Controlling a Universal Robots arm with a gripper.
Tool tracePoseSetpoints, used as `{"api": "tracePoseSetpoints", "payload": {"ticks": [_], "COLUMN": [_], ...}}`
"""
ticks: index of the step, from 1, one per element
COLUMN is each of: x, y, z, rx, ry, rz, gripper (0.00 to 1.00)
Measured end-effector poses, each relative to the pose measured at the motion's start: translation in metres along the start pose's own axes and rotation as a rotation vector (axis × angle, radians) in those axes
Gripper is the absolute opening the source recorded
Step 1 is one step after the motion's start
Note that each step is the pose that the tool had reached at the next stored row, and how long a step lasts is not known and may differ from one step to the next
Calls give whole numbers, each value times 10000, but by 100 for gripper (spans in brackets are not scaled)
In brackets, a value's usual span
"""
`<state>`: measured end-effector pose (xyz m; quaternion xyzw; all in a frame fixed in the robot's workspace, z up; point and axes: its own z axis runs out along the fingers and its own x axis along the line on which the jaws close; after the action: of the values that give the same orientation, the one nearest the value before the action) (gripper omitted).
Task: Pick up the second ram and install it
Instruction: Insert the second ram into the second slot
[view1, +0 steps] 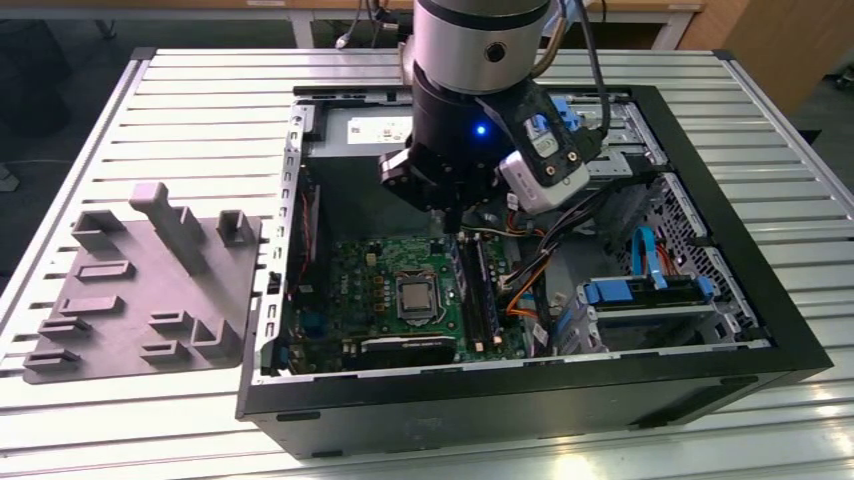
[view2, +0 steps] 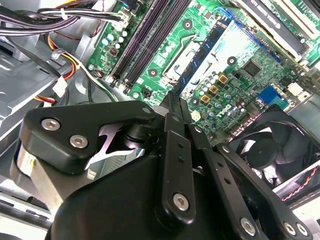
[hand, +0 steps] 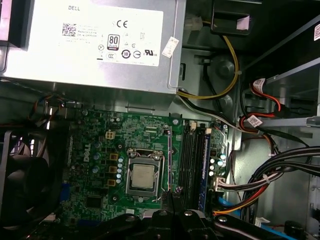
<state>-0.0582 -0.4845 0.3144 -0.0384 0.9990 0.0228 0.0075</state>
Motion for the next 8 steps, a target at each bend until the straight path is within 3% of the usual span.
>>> {"api": "tracePoseSetpoints", "payload": {"ticks": [8], "x": [-88], "y": [-7], "z": [10], "rx": [2], "ry": [0], "rz": [22], "gripper": [11]}}
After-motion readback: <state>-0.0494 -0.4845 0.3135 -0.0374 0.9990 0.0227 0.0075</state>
